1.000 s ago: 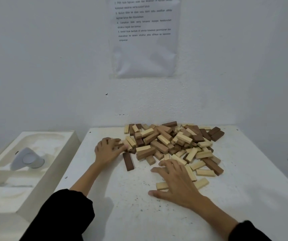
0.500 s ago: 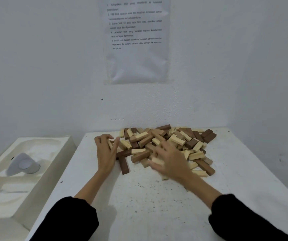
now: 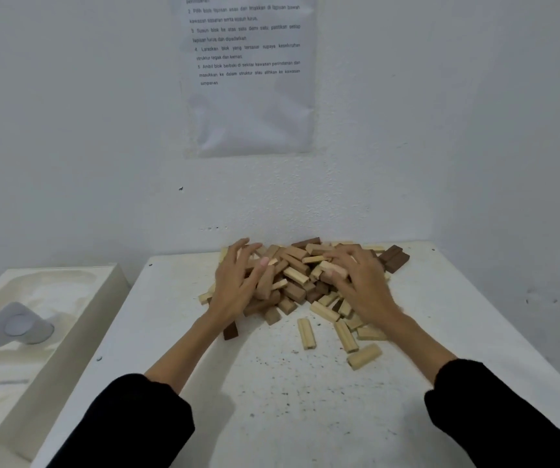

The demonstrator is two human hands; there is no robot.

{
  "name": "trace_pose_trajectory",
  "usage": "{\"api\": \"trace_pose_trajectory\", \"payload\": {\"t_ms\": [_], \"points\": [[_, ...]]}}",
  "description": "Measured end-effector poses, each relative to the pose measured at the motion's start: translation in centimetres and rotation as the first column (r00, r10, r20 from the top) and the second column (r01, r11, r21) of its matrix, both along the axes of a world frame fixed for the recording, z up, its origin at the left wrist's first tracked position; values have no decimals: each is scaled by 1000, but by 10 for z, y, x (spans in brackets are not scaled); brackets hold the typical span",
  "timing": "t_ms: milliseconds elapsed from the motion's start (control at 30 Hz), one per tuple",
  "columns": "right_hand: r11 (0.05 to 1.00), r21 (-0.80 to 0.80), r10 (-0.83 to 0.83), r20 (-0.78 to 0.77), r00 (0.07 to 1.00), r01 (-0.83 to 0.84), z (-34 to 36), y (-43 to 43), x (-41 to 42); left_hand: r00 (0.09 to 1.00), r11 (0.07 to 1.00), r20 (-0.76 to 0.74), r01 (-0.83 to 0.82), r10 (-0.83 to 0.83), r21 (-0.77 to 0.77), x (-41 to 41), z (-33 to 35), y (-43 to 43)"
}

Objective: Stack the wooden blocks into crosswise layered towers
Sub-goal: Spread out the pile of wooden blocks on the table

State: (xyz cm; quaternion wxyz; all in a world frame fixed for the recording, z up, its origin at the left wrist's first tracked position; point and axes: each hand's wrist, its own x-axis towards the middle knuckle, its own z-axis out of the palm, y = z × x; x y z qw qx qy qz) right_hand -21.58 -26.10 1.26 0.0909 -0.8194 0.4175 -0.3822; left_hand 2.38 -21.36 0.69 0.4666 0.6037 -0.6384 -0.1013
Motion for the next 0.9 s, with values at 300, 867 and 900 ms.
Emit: {"api": "trace_pose_trajectory", "payload": {"t_ms": [300,867,900], "points": [[893,363,-139,-343,929,267,-48,62,-57,986,919,149,9,-74,395,33,-36,82],[900,147,-389,-148,909,410,-48,39,-24,938,947,327,-202,114,250,-11,-37,57],[922,94,-366,-103,925,376,-49,42,-24,939,960,320,-194,123,200,-11,-37,59]]}}
